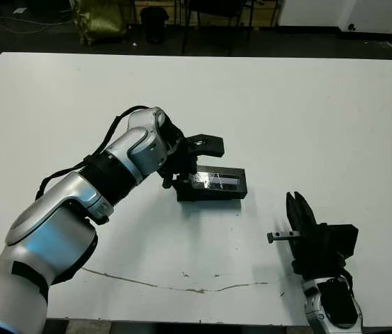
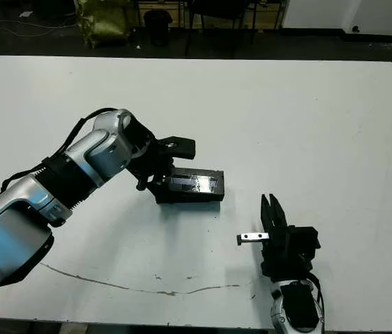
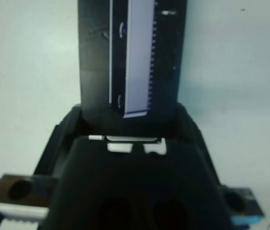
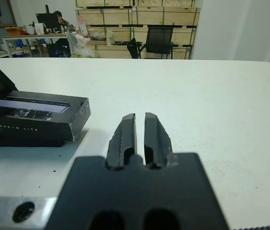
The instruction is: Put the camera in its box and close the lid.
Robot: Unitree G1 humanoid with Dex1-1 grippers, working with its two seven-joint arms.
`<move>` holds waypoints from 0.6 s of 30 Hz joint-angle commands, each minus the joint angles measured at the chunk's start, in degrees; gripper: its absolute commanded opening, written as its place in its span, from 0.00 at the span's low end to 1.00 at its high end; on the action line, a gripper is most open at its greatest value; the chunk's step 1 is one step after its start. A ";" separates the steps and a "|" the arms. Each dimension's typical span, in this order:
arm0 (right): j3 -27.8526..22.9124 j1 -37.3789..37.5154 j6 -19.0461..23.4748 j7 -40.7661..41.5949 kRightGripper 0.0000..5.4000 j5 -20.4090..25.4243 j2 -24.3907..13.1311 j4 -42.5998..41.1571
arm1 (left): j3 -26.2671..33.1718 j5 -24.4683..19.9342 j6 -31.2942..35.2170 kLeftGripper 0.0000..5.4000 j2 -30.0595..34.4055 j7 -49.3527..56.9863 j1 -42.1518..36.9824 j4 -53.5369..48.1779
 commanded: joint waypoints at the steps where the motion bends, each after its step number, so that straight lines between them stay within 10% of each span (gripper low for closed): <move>1: -0.24 0.95 -0.13 0.32 0.00 0.72 -0.10 1.04 | -1.23 1.06 0.69 0.45 0.78 -1.30 -0.68 1.17; 18: 0.56 1.05 -3.13 0.14 0.00 1.04 0.43 3.26 | -4.42 4.46 0.22 0.45 -0.69 -2.09 -1.31 2.29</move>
